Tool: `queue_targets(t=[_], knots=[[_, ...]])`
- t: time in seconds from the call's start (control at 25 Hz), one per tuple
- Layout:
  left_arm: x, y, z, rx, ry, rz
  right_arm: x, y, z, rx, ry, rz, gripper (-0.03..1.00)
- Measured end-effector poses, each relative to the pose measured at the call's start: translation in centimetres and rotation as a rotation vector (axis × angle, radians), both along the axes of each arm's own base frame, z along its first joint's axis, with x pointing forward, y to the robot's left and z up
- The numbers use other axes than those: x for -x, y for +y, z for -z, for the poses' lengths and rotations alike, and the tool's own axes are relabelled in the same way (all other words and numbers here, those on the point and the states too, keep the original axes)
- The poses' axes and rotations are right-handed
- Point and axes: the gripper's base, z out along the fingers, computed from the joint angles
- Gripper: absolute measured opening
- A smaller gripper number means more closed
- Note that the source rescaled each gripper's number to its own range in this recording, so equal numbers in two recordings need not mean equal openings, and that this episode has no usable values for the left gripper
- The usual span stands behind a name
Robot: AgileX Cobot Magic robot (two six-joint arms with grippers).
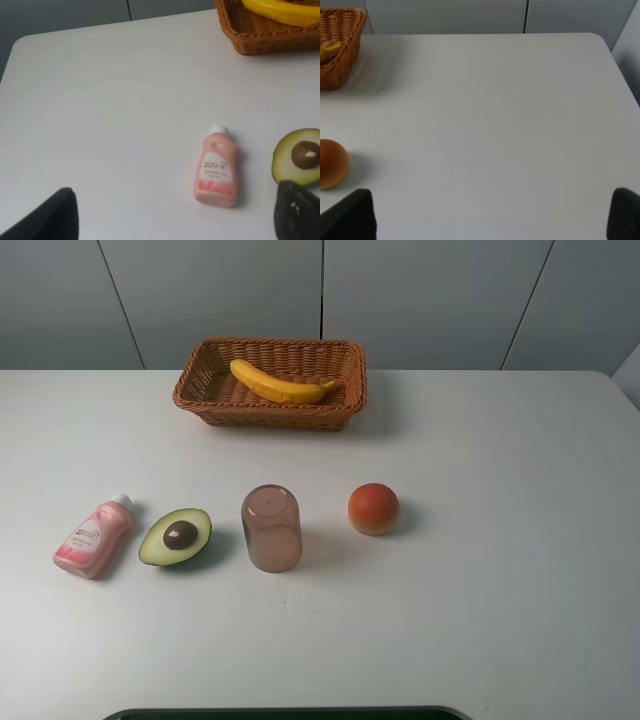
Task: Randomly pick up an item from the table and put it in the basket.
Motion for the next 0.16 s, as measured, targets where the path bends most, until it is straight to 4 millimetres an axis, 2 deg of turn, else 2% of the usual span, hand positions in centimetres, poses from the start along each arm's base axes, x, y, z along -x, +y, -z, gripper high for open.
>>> queue_targets(t=[0.16], knots=[[0.00,0.00,0.00,0.000,0.000,0.000,0.00,0.00,0.00,0.000,0.000,0.000,1.00]])
